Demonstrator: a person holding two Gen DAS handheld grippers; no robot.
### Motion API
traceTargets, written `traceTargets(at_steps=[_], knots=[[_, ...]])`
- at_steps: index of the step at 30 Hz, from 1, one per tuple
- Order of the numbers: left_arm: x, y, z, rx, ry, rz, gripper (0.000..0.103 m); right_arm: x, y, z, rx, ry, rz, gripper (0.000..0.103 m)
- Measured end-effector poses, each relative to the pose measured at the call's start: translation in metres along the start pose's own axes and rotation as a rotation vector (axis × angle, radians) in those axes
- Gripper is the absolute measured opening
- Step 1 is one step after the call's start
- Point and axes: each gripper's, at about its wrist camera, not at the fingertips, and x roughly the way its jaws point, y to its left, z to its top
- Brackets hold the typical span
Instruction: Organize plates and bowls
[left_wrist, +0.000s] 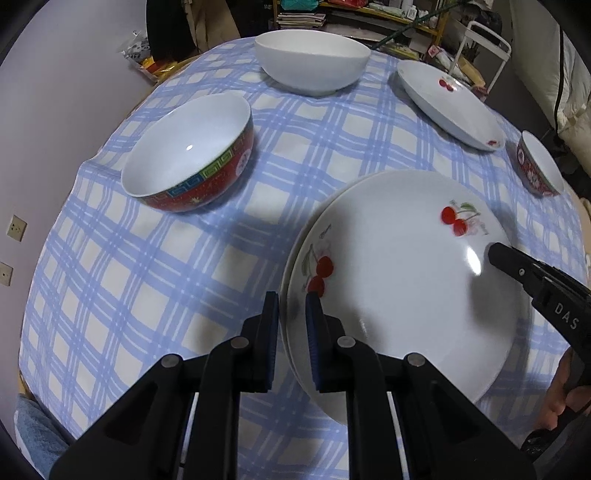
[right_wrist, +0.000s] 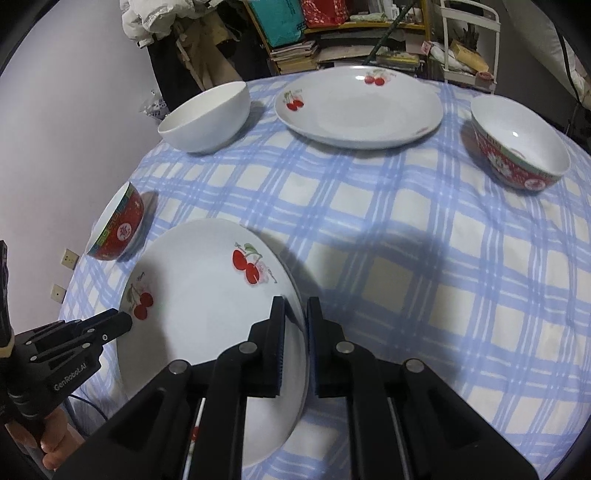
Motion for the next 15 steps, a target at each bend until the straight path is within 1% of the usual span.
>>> traceTargets(at_steps=[3,8,13,15], knots=[[-0.003,0.002,0.003,-0.005,-0.005,0.004,0.015,-0.001,0.001,0.003,-0.003,-0.001,0.019,0.013],[-0.015,0.004,0.010,-0.021,-0.013,0.003,0.015,-0.007,-0.005,0.007,0.043,0.007,0.043,0.013],[-0.026,0.004,0.030,-0.074,-0.013,-0.032,0.019,-0.014,-0.012,0.015,0.072,0.021,0.034,0.013],[-0.030,0.003,0.037,-0.076,-0.023,-0.022,0.019,-0.017,-0.016,0.018,0.083,0.017,0.035,0.014]])
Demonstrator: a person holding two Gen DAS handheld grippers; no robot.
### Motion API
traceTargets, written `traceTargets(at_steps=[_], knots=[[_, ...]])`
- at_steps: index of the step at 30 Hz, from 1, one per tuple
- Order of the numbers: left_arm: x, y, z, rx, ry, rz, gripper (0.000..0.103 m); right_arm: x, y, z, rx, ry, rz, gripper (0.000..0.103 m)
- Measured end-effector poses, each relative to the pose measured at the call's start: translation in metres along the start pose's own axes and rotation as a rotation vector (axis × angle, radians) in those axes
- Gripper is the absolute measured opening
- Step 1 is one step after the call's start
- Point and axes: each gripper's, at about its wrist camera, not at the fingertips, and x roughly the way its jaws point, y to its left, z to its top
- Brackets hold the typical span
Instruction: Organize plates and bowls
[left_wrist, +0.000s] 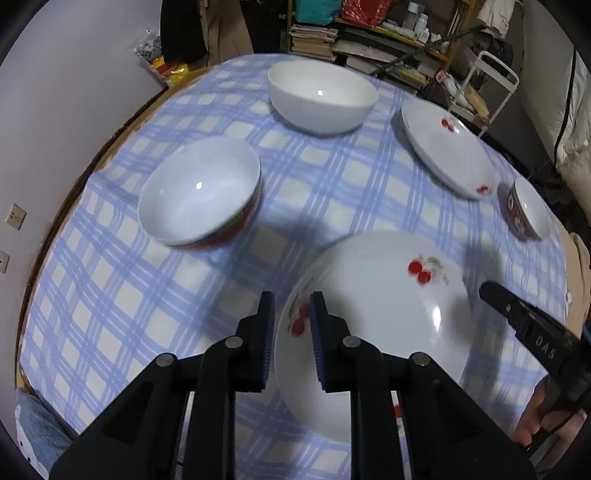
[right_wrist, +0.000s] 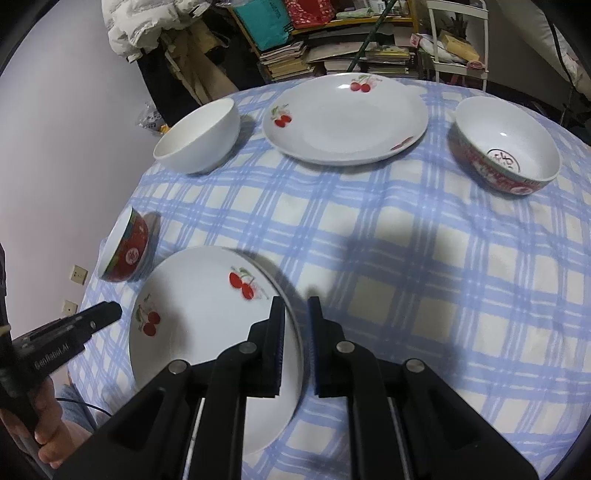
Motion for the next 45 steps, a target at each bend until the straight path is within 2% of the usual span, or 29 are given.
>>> traceTargets(at_steps=[2,3,4,5,6,7,9,11,13,15,19,23,36,40,45], knots=[[-0.003,-0.004,0.006,0.010,-0.007,0.015,0.021,-0.002,-0.002,0.003,0.001,0.001,-0.016,0.018],[-0.005,-0.007,0.009,0.013,-0.009,0.013,0.023,-0.002,-0.004,0.005,-0.001,0.005,-0.030,0.028],[-0.006,-0.008,0.012,0.015,-0.013,0.008,0.027,-0.003,-0.005,0.007,-0.003,0.007,-0.044,0.045],[-0.007,-0.010,0.014,0.019,-0.019,0.006,0.028,-0.005,-0.007,0.009,-0.003,0.005,-0.064,0.053],[-0.008,-0.013,0.016,0.025,-0.027,0.011,0.033,-0.007,-0.009,0.011,0.002,-0.001,-0.073,0.068],[-0.008,-0.015,0.017,0.031,-0.037,0.022,0.040,-0.009,-0.012,0.013,0.010,-0.010,-0.072,0.076],[-0.008,-0.020,0.018,0.046,-0.053,0.035,0.051,-0.015,-0.020,0.018,0.038,-0.033,-0.077,0.084],[-0.008,-0.028,0.019,0.074,-0.068,0.037,0.057,-0.019,-0.026,0.024,0.055,-0.052,-0.084,0.090],[-0.007,-0.035,0.022,0.105,-0.070,0.048,0.072,-0.022,-0.033,0.032,0.065,-0.065,-0.101,0.098],[-0.006,-0.043,0.027,0.126,-0.073,0.060,0.079,-0.024,-0.039,0.039,0.068,-0.071,-0.114,0.099],[-0.005,-0.052,0.042,0.105,-0.067,0.031,0.082,-0.026,-0.054,0.054,0.098,-0.061,-0.104,0.100],[0.001,-0.057,0.061,0.059,-0.053,0.025,0.082,-0.021,-0.059,0.071,0.072,-0.050,-0.102,0.100],[0.044,-0.080,0.102,0.017,-0.049,0.099,0.082,-0.009,-0.076,0.145,-0.031,-0.066,-0.135,0.100],[0.055,-0.081,0.114,-0.025,-0.031,0.055,0.082,-0.004,-0.080,0.168,-0.068,-0.072,-0.150,0.100],[0.059,-0.084,0.135,-0.058,-0.061,0.017,0.082,0.004,-0.088,0.196,-0.059,-0.071,-0.133,0.099]])
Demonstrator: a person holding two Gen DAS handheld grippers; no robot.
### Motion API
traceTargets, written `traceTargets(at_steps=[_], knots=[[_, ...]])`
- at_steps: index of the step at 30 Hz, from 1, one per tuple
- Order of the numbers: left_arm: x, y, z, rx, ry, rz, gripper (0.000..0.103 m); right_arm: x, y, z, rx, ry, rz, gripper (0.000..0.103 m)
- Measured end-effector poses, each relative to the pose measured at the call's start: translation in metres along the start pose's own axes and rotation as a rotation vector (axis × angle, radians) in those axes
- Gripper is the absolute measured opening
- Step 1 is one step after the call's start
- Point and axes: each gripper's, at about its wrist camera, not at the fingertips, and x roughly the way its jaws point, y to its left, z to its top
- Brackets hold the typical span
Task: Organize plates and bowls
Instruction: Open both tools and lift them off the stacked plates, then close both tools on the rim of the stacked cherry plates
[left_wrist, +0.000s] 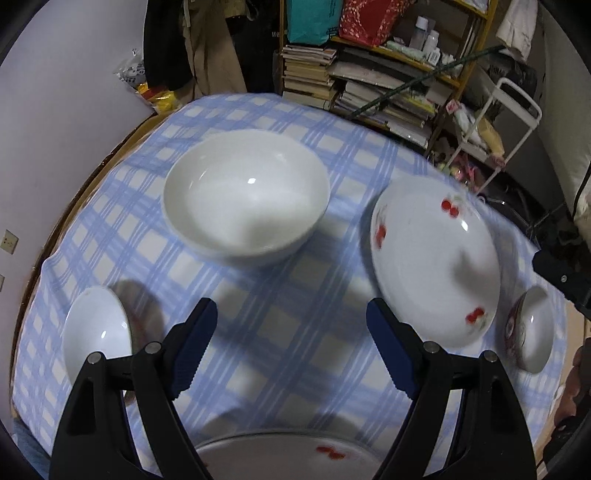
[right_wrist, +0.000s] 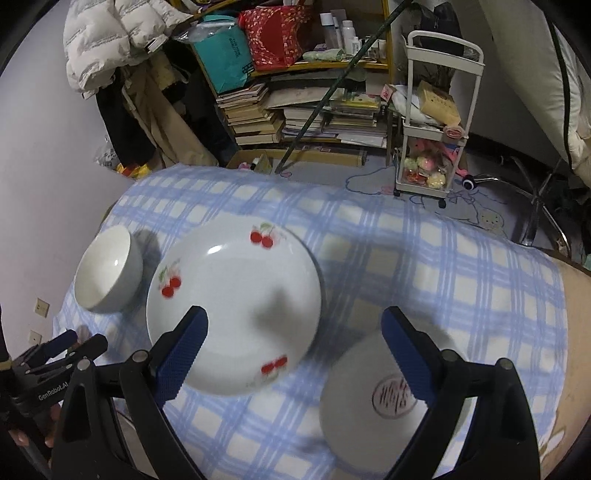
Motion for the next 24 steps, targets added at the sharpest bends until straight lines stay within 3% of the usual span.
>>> traceTargets(at_steps=[12,20,21,24], knots=[[0.024,-0.014,0.012,-0.047,0.025,-0.032,0.082,0.040,-0.005,0.032,-0.032,0.075,-0.024,0.092],[0.034,-0.027,0.013,-0.026,0.045,-0.044,0.081,0.062,-0.012,0.029,-0.027,0.139,-0.014,0.068],[0.036,-0.028,0.014,-0.024,0.045,-0.027,0.081,0.066,-0.012,0.028,-0.032,0.156,-0.021,0.057],[0.043,-0.034,0.013,0.004,0.044,0.037,0.079,0.079,-0.013,0.024,-0.026,0.211,-0.041,0.040]])
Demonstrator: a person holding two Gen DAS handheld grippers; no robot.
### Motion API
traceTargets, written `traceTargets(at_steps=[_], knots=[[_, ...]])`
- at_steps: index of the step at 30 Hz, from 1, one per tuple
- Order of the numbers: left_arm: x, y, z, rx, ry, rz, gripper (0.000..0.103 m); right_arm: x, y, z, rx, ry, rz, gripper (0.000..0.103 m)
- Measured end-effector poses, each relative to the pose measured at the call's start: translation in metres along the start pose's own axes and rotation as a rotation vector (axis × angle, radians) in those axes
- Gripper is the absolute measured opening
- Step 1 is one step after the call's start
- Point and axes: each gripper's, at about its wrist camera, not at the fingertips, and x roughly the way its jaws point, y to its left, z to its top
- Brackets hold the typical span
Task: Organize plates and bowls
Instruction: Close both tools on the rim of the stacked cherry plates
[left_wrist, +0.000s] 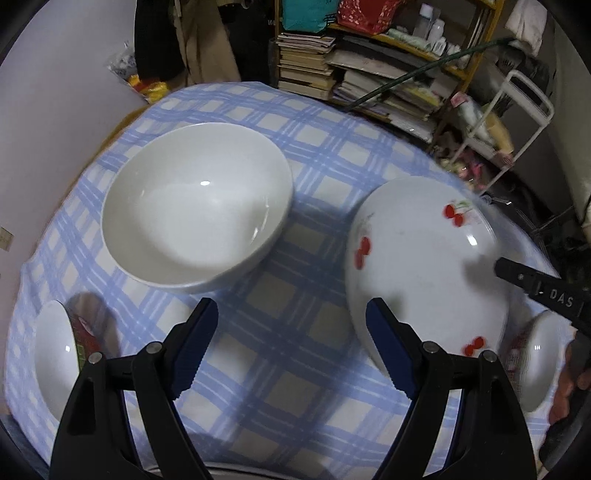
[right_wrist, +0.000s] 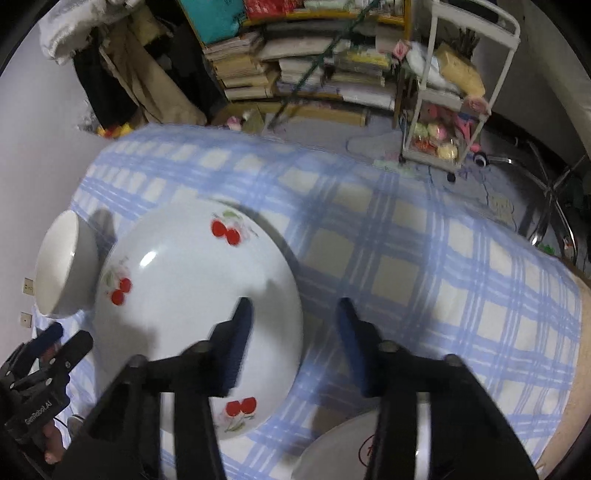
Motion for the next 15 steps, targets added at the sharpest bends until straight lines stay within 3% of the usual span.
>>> traceTargets(at_steps=[9,15], knots=[[0.018,-0.005,0.009,0.000,0.078,-0.111,0.040,0.015,0.001,-0.001,0.010,0.022,-0.011,0.031],[0.028,-0.007,0.016,-0.011,0.109,-0.152,0.030,0.016,-0.002,-0.001,0.023,0.019,-0.009,0.031]])
